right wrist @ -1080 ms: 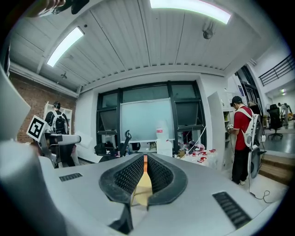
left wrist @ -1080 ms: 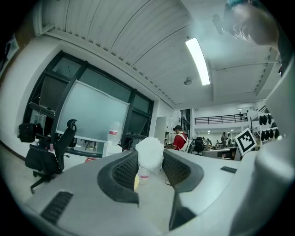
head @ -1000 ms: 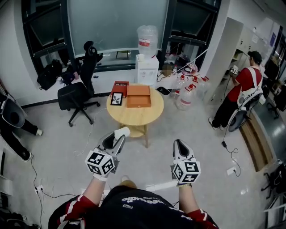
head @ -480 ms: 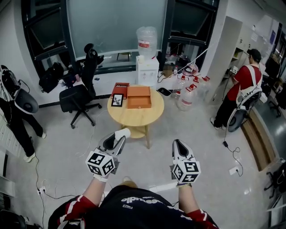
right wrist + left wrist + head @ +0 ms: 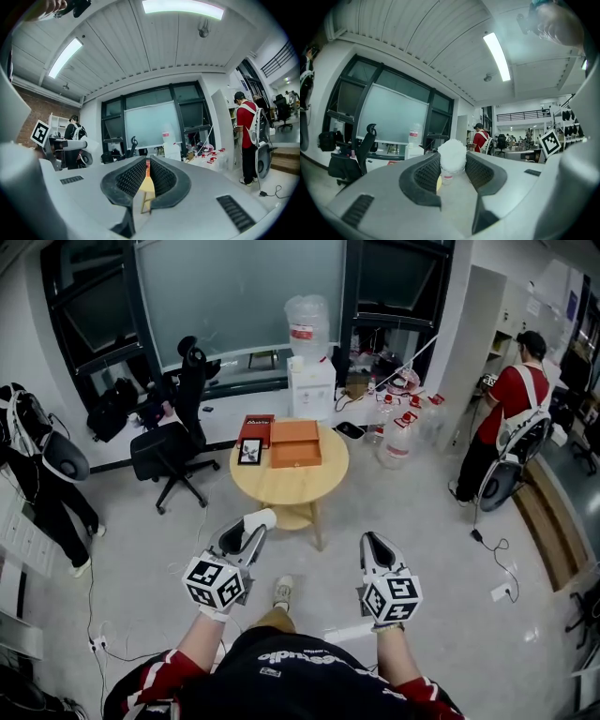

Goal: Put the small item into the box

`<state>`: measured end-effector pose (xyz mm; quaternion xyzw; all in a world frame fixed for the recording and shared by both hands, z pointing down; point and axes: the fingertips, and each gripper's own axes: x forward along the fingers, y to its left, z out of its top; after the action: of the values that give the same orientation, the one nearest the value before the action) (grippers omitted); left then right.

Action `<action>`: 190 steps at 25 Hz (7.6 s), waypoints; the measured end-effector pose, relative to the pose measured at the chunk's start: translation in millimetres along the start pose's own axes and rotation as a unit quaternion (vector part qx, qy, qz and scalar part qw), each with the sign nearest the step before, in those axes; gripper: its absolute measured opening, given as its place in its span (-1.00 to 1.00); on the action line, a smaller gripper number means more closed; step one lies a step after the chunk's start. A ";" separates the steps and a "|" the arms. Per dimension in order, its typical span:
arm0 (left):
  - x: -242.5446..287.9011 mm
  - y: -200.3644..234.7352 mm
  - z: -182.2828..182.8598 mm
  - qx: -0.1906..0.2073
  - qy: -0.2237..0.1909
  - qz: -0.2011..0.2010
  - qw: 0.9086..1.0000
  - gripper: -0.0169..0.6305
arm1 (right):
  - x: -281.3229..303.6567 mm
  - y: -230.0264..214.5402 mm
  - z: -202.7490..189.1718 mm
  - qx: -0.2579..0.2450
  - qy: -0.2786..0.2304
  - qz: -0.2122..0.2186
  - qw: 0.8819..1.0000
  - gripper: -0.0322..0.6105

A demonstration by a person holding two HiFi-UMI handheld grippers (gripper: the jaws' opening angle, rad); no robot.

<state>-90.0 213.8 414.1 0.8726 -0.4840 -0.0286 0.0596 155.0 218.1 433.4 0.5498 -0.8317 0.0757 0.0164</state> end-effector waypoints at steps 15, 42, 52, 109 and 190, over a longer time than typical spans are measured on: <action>46.8 3.5 -14.6 -0.016 0.002 -0.027 1.000 -0.43 | 6.6 -24.1 -5.5 0.001 0.022 -0.023 0.999 -0.79; 151.5 73.5 -14.3 -0.025 -0.003 -0.019 1.000 -0.43 | 119.1 -71.4 14.9 -0.020 0.039 -0.020 0.999 -0.79; 214.0 106.7 -5.4 -0.028 -0.002 -0.032 0.999 -0.43 | 176.1 -100.3 34.1 -0.023 0.038 -0.033 0.998 -0.79; 467.0 303.1 -3.5 -0.056 0.024 -0.133 0.989 -0.43 | 460.9 -153.6 78.6 -0.033 0.048 -0.102 0.993 -0.79; 634.4 284.0 -303.9 0.104 0.316 -0.175 0.927 -0.43 | 469.4 -285.3 1.7 0.034 0.106 -0.170 0.979 -0.79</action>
<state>39.9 -450.0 757.7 0.9086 -0.2798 0.2890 0.1121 231.4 -319.8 514.4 0.6723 -0.7167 0.1578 0.0979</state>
